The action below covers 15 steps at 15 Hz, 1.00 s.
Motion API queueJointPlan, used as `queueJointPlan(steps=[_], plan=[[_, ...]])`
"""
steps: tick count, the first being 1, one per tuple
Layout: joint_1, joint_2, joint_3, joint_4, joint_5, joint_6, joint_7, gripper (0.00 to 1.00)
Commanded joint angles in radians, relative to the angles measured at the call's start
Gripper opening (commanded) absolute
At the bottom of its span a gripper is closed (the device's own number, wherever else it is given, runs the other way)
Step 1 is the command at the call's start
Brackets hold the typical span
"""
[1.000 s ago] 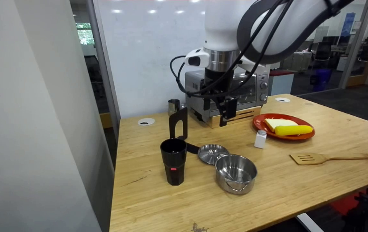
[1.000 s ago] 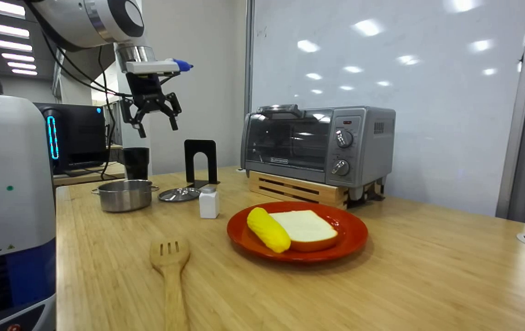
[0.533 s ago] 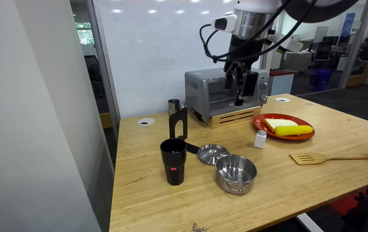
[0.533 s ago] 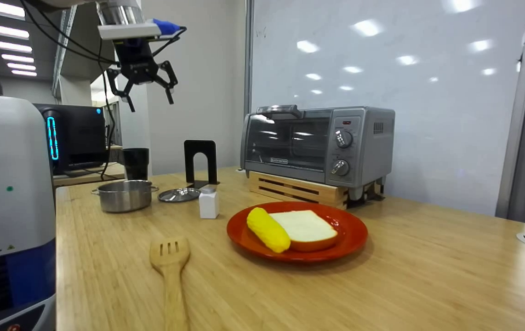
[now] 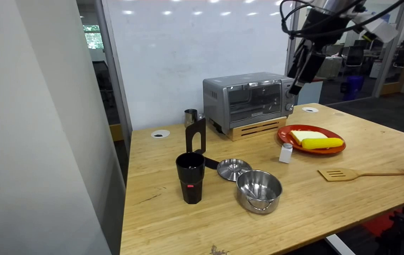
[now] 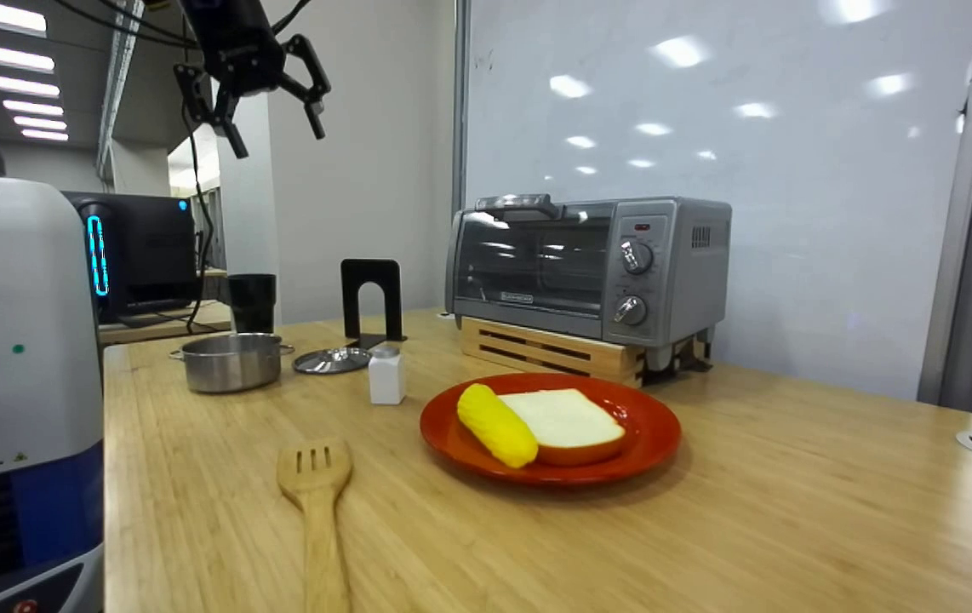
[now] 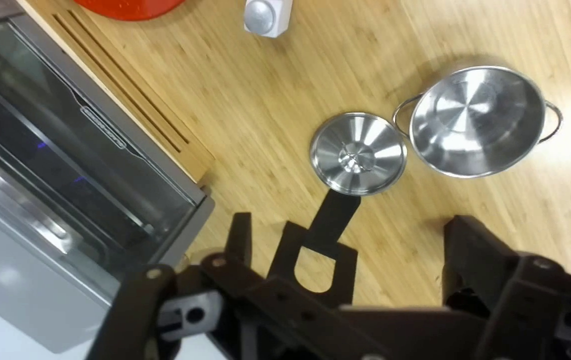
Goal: Take the lid from the top of the silver pot and put it on the table
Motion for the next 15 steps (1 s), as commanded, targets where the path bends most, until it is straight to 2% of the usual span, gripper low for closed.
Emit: queueJointPlan(steps=[1,5,8,12,15], plan=[[-0.054,-0.132,-0.032,-0.120,0.010,0.071,0.098,1.00],[-0.119,-0.196,-0.064,-0.179,0.023,0.149,0.213,1.00],[-0.123,-0.194,-0.114,-0.202,0.089,0.203,0.238,1.00],[-0.053,-0.167,-0.208,-0.202,0.252,0.203,0.175,1.00],[0.045,-0.158,-0.304,-0.181,0.406,0.135,0.064,1.00]])
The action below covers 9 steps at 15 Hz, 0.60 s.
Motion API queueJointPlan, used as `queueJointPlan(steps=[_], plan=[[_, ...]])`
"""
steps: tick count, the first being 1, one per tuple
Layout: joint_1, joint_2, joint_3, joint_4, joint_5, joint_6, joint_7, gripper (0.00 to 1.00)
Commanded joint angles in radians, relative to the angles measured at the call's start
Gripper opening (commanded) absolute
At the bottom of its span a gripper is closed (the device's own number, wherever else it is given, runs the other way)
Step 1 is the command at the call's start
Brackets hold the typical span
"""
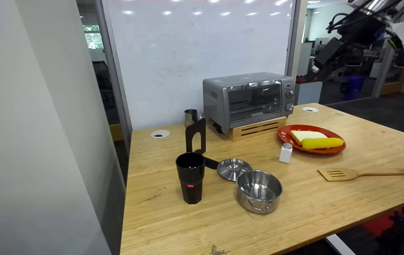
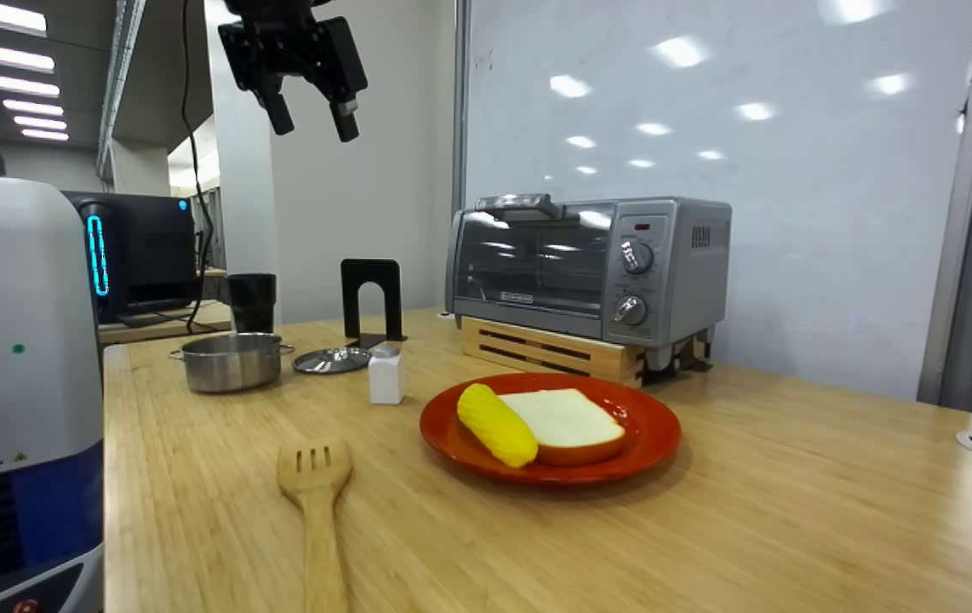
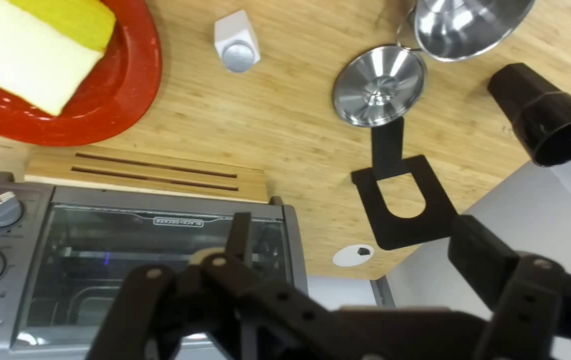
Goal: Take the lid from the top of the silver pot and put it on the table
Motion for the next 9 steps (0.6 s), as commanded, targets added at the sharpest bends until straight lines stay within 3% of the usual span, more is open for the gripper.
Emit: queueJointPlan(steps=[1,3,6,7,8,9], plan=[[0.108,0.021,-0.109,0.020,0.161,-0.066,-0.123,1.00],[0.127,0.035,-0.136,0.039,0.224,-0.141,-0.149,1.00],[0.086,0.079,-0.110,0.072,0.240,-0.262,-0.093,1.00],[0.056,0.100,-0.079,0.082,0.219,-0.283,-0.048,1.00],[0.066,0.039,-0.085,0.035,0.242,-0.232,-0.102,1.00],[0.056,0.053,-0.076,0.043,0.242,-0.250,-0.085,1.00]])
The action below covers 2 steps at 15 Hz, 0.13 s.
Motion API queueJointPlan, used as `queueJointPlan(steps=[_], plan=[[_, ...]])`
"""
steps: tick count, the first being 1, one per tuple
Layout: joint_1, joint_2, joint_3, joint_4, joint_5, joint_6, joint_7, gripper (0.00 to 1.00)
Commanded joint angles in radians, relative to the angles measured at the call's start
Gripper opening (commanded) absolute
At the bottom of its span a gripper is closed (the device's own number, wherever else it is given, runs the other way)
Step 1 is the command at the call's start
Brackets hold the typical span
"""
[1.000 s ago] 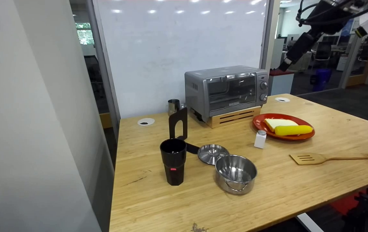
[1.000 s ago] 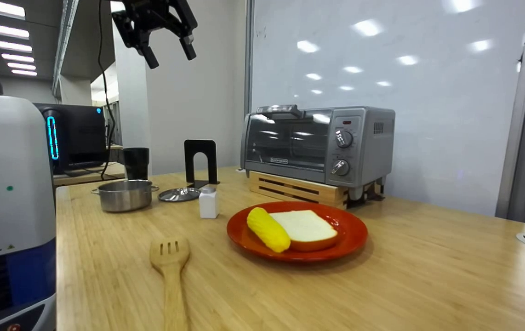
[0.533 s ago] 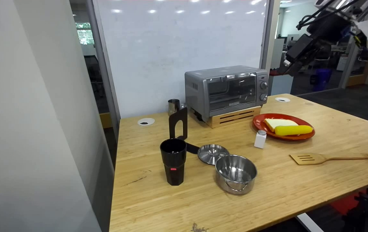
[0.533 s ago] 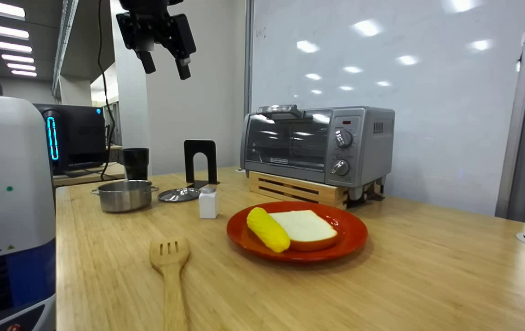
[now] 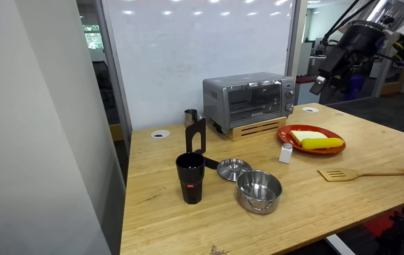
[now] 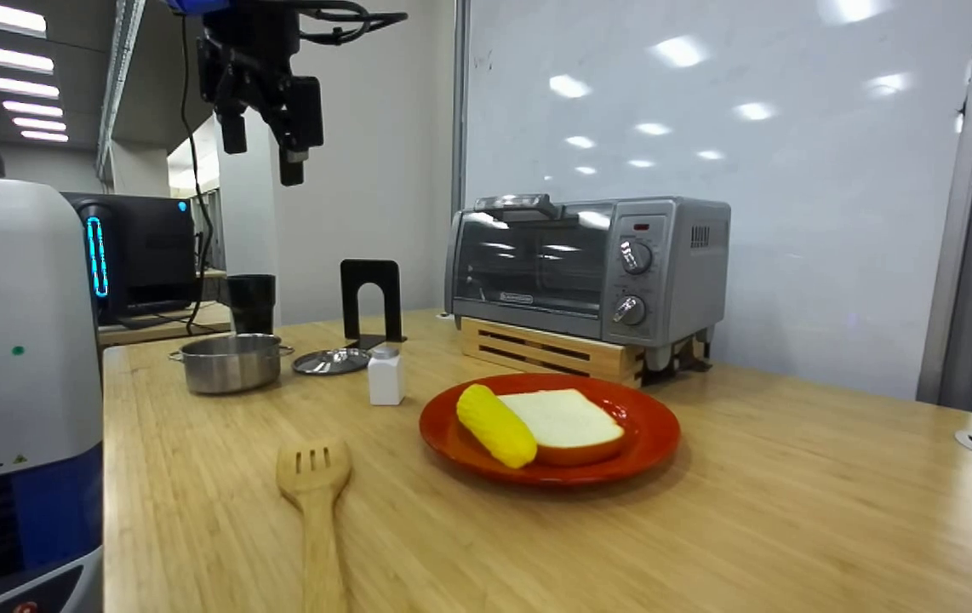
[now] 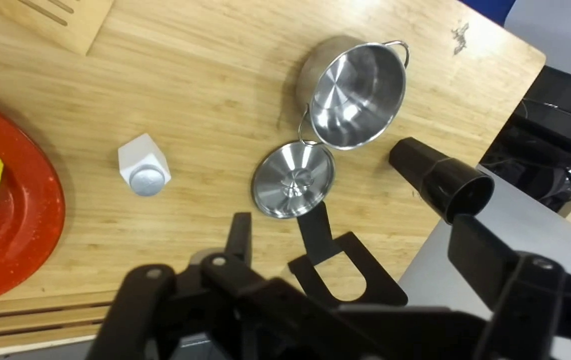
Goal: Take the lid from the top of the silver pot and put it on the table
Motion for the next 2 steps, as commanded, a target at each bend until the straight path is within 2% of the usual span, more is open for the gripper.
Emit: queueJointPlan(steps=[1,2], plan=[[-0.043,0.019,0.041,0.010,0.028,-0.016,-0.015,1.00],[-0.046,0.029,0.045,0.015,0.028,-0.018,-0.011,1.00]])
